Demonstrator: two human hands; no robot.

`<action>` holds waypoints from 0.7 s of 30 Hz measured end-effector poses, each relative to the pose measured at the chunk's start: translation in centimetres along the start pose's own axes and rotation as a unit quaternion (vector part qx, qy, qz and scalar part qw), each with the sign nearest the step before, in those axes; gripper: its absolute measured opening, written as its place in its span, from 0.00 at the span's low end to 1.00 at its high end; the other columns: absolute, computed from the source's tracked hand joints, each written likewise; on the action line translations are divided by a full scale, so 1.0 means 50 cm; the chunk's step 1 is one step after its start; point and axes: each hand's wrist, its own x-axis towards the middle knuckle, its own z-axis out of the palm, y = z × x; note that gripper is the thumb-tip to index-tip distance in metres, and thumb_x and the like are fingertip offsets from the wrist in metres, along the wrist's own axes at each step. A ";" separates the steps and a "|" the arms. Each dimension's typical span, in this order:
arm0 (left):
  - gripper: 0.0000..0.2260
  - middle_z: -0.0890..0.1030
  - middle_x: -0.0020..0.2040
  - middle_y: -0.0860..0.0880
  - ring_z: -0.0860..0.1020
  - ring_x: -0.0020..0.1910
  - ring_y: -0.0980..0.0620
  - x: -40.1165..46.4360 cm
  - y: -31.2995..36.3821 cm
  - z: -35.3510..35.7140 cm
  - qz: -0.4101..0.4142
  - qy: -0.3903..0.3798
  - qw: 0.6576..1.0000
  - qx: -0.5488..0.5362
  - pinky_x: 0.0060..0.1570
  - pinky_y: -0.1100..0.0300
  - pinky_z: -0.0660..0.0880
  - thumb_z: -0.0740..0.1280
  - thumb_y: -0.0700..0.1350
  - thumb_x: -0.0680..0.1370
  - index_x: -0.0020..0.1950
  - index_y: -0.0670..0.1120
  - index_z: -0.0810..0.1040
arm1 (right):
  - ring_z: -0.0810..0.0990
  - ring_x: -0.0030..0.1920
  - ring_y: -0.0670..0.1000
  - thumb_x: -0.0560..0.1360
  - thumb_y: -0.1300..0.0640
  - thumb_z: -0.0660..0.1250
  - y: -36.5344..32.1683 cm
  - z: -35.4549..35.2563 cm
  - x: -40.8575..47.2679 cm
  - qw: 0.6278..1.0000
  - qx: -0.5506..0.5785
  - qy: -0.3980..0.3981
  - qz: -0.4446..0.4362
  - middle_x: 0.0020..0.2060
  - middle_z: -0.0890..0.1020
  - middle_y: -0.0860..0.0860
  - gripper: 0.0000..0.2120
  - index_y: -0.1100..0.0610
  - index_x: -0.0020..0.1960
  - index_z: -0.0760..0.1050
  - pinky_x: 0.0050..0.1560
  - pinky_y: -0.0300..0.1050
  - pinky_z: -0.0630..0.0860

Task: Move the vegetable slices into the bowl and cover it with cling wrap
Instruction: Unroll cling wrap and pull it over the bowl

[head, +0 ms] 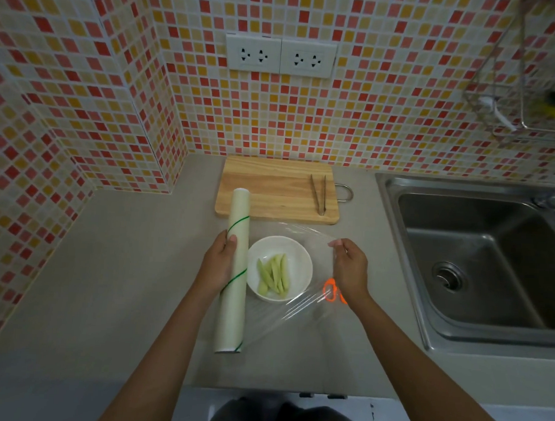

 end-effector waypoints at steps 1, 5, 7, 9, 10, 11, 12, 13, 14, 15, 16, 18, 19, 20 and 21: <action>0.13 0.78 0.53 0.47 0.76 0.51 0.49 -0.001 -0.002 0.000 0.001 0.002 1.000 -0.005 0.51 0.57 0.68 0.54 0.49 0.83 0.60 0.46 0.74 | 0.75 0.40 0.49 0.79 0.60 0.59 0.002 -0.002 0.001 1.000 -0.002 -0.005 -0.003 0.37 0.79 0.59 0.12 0.60 0.45 0.80 0.37 0.29 0.68; 0.14 0.80 0.50 0.52 0.78 0.48 0.55 0.004 -0.004 0.002 -0.006 -0.016 1.000 -0.016 0.48 0.58 0.71 0.57 0.56 0.81 0.58 0.50 0.75 | 0.72 0.35 0.50 0.79 0.59 0.59 0.004 0.000 0.003 1.000 -0.015 -0.010 -0.007 0.34 0.76 0.57 0.11 0.58 0.45 0.79 0.33 0.29 0.67; 0.12 0.81 0.48 0.53 0.79 0.46 0.55 0.010 -0.010 0.001 -0.019 -0.023 1.000 -0.003 0.44 0.58 0.74 0.62 0.56 0.78 0.57 0.52 0.75 | 0.69 0.29 0.51 0.79 0.58 0.59 0.009 0.001 0.001 1.000 -0.023 -0.019 0.004 0.28 0.70 0.56 0.11 0.56 0.43 0.78 0.30 0.37 0.68; 0.10 0.80 0.47 0.55 0.79 0.45 0.56 0.013 -0.019 0.001 -0.020 -0.018 1.000 0.011 0.41 0.60 0.73 0.64 0.55 0.77 0.56 0.54 0.74 | 0.68 0.26 0.55 0.79 0.56 0.58 0.016 0.005 -0.003 0.999 -0.020 -0.036 0.024 0.25 0.65 0.54 0.11 0.57 0.44 0.77 0.29 0.44 0.67; 0.10 0.80 0.47 0.56 0.79 0.45 0.57 0.013 -0.025 0.002 -0.019 -0.015 1.000 0.015 0.40 0.61 0.72 0.63 0.56 0.77 0.56 0.54 0.73 | 0.68 0.25 0.57 0.79 0.56 0.58 0.020 0.007 -0.003 0.998 -0.017 -0.041 0.033 0.24 0.65 0.54 0.11 0.58 0.44 0.77 0.30 0.46 0.66; 0.11 0.80 0.46 0.57 0.79 0.45 0.58 0.012 -0.030 0.004 -0.019 -0.014 1.000 0.017 0.40 0.62 0.72 0.63 0.56 0.77 0.56 0.54 0.73 | 0.68 0.26 0.58 0.79 0.56 0.58 0.023 0.010 -0.004 0.998 -0.015 -0.042 0.040 0.24 0.65 0.53 0.12 0.58 0.44 0.77 0.30 0.47 0.66; 0.11 0.80 0.46 0.57 0.78 0.44 0.58 0.011 -0.035 0.006 -0.021 -0.014 1.000 0.019 0.39 0.62 0.71 0.63 0.56 0.78 0.57 0.54 0.73 | 0.69 0.26 0.58 0.79 0.57 0.58 0.026 0.013 -0.005 0.998 -0.015 -0.042 0.046 0.24 0.66 0.52 0.12 0.59 0.44 0.77 0.31 0.47 0.66; 0.11 0.80 0.46 0.57 0.78 0.44 0.59 0.009 -0.039 0.007 -0.023 -0.013 0.999 0.020 0.39 0.63 0.71 0.62 0.56 0.78 0.57 0.53 0.73 | 0.69 0.27 0.57 0.79 0.57 0.58 0.029 0.016 -0.005 0.998 -0.017 -0.042 0.052 0.25 0.68 0.51 0.12 0.58 0.43 0.77 0.31 0.46 0.66; 0.12 0.79 0.46 0.57 0.78 0.44 0.60 0.008 -0.042 0.008 -0.024 -0.011 0.999 0.019 0.39 0.63 0.71 0.62 0.56 0.78 0.58 0.53 0.72 | 0.69 0.27 0.56 0.79 0.58 0.58 0.033 0.020 -0.006 0.997 -0.021 -0.043 0.060 0.26 0.70 0.51 0.12 0.58 0.41 0.77 0.31 0.44 0.66; 0.12 0.79 0.45 0.57 0.78 0.43 0.60 0.008 -0.044 0.009 -0.024 -0.009 1.000 0.018 0.39 0.63 0.70 0.62 0.56 0.78 0.57 0.53 0.72 | 0.70 0.26 0.54 0.79 0.58 0.58 0.036 0.023 -0.006 0.996 -0.025 -0.048 0.076 0.26 0.71 0.51 0.12 0.56 0.39 0.76 0.30 0.42 0.66; 0.11 0.80 0.45 0.57 0.78 0.42 0.60 0.008 -0.045 0.010 -0.022 -0.008 1.000 0.016 0.38 0.63 0.70 0.62 0.56 0.78 0.57 0.52 0.72 | 0.70 0.22 0.53 0.79 0.58 0.58 0.039 0.025 -0.006 0.993 -0.026 -0.057 0.102 0.24 0.71 0.52 0.13 0.56 0.38 0.76 0.27 0.40 0.66; 0.12 0.80 0.45 0.56 0.79 0.42 0.59 0.009 -0.046 0.011 -0.023 -0.007 1.000 0.012 0.39 0.62 0.70 0.62 0.57 0.78 0.57 0.53 0.72 | 0.68 0.15 0.51 0.79 0.55 0.57 0.041 0.028 -0.003 0.983 -0.012 -0.072 0.169 0.18 0.70 0.53 0.15 0.57 0.38 0.76 0.22 0.36 0.64; 0.12 0.80 0.46 0.56 0.79 0.43 0.59 0.009 -0.046 0.011 -0.025 -0.006 1.000 0.009 0.39 0.61 0.71 0.62 0.57 0.77 0.57 0.53 0.72 | 0.67 0.14 0.51 0.79 0.53 0.57 0.040 0.028 0.001 0.976 0.001 -0.076 0.202 0.16 0.69 0.53 0.17 0.59 0.38 0.77 0.20 0.35 0.63; 0.12 0.80 0.46 0.56 0.79 0.43 0.59 0.010 -0.048 0.011 -0.027 -0.005 1.000 0.007 0.40 0.61 0.72 0.62 0.57 0.77 0.57 0.53 0.72 | 0.66 0.14 0.51 0.80 0.50 0.56 0.038 0.027 0.006 0.969 0.019 -0.078 0.235 0.15 0.68 0.53 0.20 0.61 0.39 0.77 0.20 0.35 0.63; 0.13 0.80 0.46 0.55 0.79 0.44 0.58 0.011 -0.050 0.012 -0.029 -0.005 1.000 0.007 0.40 0.60 0.72 0.62 0.57 0.77 0.58 0.53 0.72 | 0.66 0.14 0.51 0.80 0.47 0.55 0.035 0.024 0.010 0.960 0.038 -0.081 0.265 0.16 0.69 0.53 0.23 0.62 0.39 0.77 0.19 0.35 0.63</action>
